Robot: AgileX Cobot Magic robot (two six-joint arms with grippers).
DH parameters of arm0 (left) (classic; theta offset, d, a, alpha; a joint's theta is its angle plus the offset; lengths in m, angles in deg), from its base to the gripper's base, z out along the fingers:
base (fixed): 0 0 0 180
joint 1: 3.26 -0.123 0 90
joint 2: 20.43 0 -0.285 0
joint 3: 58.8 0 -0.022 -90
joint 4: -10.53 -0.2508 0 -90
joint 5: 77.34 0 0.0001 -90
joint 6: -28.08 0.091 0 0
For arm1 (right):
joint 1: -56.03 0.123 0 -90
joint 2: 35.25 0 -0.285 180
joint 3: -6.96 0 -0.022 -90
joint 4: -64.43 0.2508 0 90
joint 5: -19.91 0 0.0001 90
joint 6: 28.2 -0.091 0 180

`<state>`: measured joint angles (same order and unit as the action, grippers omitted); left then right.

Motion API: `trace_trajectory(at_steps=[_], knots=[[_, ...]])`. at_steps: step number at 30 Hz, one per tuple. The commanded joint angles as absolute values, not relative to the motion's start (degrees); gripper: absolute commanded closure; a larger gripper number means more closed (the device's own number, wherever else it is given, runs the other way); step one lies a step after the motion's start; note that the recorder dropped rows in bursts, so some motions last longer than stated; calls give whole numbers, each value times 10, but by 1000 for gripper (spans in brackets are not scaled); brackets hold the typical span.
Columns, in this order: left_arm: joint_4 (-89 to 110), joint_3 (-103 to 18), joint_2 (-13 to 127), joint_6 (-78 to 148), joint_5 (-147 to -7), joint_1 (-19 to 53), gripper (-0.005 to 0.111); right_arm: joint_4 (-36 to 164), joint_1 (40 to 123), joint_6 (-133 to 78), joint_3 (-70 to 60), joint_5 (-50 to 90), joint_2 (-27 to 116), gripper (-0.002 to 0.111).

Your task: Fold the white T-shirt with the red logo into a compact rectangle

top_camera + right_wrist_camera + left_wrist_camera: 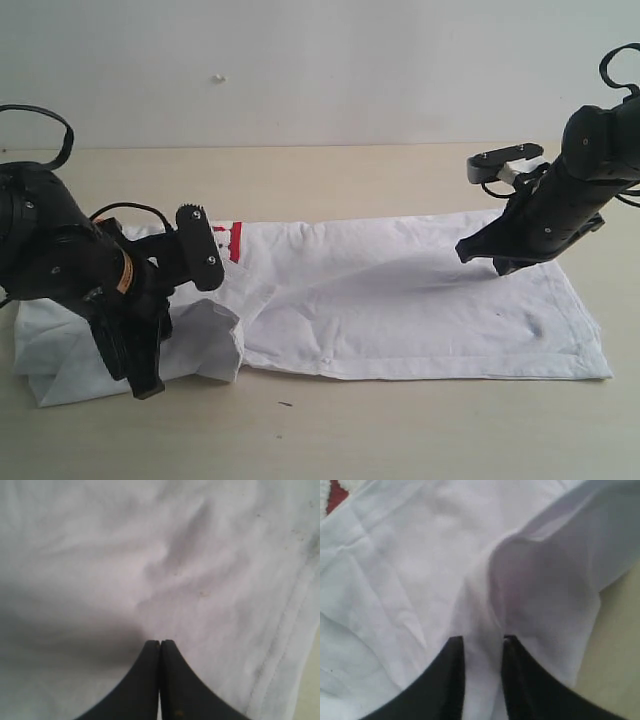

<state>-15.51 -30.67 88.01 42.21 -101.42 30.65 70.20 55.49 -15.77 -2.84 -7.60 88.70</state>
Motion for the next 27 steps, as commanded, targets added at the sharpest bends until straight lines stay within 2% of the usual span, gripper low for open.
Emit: trace_trajectory(at_steps=[1,10,14,16,20,21,23,27], knots=[[-217,-312,880,422,-1016,304,106,702,554,-154,-30,-72,885,108],[-266,-351,874,422,-1008,304,107,700,554,-154,-30,-70,885,108],[-334,-377,874,330,-990,300,106,700,554,-154,-30,-70,885,108],[-367,-390,874,288,-990,300,100,700,554,-154,-30,-71,885,108],[-376,-392,874,297,-986,300,70,700,554,-154,-30,-72,885,108],[-382,-392,874,297,-984,300,66,700,554,-154,-30,-72,885,108],[-387,-392,874,294,-978,300,66,700,554,-152,-30,-72,885,108],[-387,-392,874,294,-979,300,74,699,554,-152,-30,-71,885,108]])
